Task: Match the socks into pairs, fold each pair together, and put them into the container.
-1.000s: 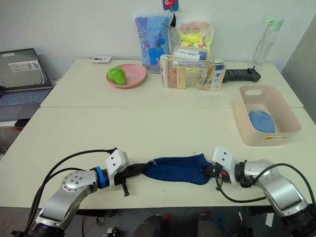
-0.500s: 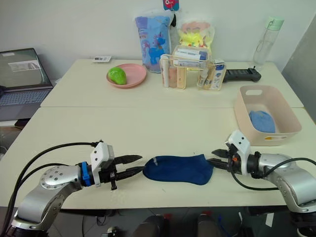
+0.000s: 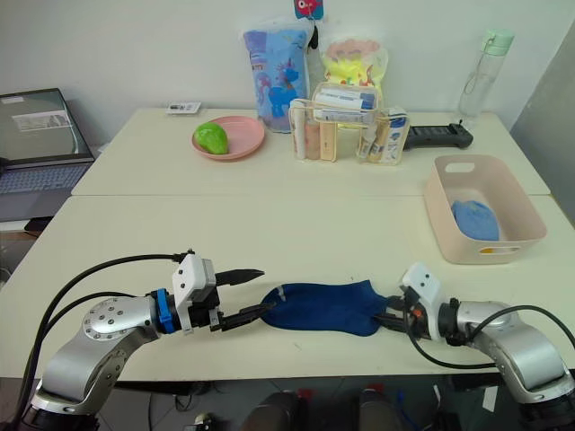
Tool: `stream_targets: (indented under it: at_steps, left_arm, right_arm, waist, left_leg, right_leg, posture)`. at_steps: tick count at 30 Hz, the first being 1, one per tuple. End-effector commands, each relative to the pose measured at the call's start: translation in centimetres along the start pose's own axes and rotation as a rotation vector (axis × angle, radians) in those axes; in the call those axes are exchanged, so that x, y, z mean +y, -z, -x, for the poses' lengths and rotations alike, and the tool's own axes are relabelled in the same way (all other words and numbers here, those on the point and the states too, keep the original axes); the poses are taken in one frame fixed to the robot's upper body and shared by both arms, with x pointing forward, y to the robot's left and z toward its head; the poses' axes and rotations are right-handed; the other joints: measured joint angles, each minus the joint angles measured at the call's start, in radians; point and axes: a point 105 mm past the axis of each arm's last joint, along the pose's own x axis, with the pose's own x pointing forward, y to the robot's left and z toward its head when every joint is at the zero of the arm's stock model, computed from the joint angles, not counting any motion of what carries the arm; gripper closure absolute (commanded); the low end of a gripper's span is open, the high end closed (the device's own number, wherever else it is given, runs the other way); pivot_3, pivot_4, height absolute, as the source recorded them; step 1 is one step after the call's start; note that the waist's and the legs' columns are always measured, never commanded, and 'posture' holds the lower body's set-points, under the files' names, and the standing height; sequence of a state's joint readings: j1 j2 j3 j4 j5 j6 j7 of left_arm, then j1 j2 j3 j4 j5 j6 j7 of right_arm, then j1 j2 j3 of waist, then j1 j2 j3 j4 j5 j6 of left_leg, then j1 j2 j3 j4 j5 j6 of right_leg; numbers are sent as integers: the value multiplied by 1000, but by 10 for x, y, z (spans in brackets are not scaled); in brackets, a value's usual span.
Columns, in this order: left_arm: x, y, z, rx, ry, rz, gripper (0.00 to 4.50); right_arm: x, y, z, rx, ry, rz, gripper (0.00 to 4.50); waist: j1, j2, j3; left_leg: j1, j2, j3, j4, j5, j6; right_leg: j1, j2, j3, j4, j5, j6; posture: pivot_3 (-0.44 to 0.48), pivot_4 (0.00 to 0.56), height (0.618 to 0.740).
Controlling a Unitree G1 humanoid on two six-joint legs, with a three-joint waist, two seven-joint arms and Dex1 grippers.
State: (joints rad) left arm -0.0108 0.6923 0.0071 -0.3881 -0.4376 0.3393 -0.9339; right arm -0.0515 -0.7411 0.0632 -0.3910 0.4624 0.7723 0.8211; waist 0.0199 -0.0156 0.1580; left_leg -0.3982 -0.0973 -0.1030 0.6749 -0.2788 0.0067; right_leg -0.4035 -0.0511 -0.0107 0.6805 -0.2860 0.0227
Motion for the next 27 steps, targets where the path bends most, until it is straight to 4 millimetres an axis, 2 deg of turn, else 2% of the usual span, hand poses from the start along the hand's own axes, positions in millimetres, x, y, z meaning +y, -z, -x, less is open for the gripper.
stream_targets:
  at_steps: [1, 3, 5, 8, 12, 17, 21, 23, 27]
  left_arm:
    - [0, -9, -2, -31, 4, -45, 976]
    - [-3, -7, -6, -26, 27, -61, 976]
    - [-7, -7, -12, -32, 62, -71, 976]
    - [-8, -15, -25, -70, 89, -78, 1544]
    - [-7, -18, -46, -92, 134, -99, 2878]
    - [-12, -15, -72, -81, 175, -111, 4491]
    - [-21, -6, -93, -55, 226, -84, 4491]
    - [-25, 4, -105, -32, 245, -38, 4491]
    - [-26, 25, -117, 51, 260, -57, 4491]
  right_arm:
    - [-4, -4, 1, -19, 17, 3, 3776]
    - [-10, -6, 3, -21, 32, -25, 4480]
    - [-15, -7, 6, -13, 38, -45, 4480]
    - [-24, -13, 13, -17, 51, -64, 4500]
    - [-31, -25, 18, -37, 54, -100, 4500]
    - [-25, -25, 15, -18, 26, -105, 4500]
    - [-22, -27, 17, -23, 24, -116, 4500]
    - [-22, -28, 17, -28, 21, -120, 4500]
    - [-14, -33, 19, -44, -37, -109, 4500]
  waist:
    - [0, 0, 0]
    - [0, 0, 0]
    - [1, 0, 0]
    - [2, 0, 0]
    - [2, 0, 0]
    - [2, 0, 0]
    - [2, 0, 0]
    - [2, 0, 0]
    - [0, 0, 0]
  left_leg:
    - [0, 0, 0, 0, 0, 0]
    - [0, 0, 0, 0, 0, 0]
    - [0, 0, 0, 0, 0, 0]
    - [0, 0, 0, 0, 0, 0]
    - [0, 0, 0, 1, 0, 0]
    - [-1, 0, 0, 1, 0, 0]
    - [-1, 0, 0, 1, 0, 0]
    - [-1, 0, 0, 1, 0, 0]
    - [-1, 0, 0, 1, 0, 0]
  right_leg:
    - [0, 0, 0, 0, 0, 0]
    - [0, 0, 0, 0, 0, 0]
    - [0, 0, 0, 0, 0, 0]
    - [0, 0, 0, 0, 0, 0]
    - [0, 0, 0, 0, 0, 0]
    - [0, 0, 0, 0, 0, 0]
    - [0, 0, 0, 0, 0, 0]
    - [0, 0, 0, 0, 0, 0]
    - [0, 0, 0, 1, 0, 0]
  posture:
    - [0, 150, 740]
    - [0, 150, 740]
    - [0, 150, 740]
    - [0, 150, 740]
    - [0, 150, 740]
    - [0, 150, 740]
    - [0, 150, 740]
    - [0, 150, 740]
    - [0, 150, 740]
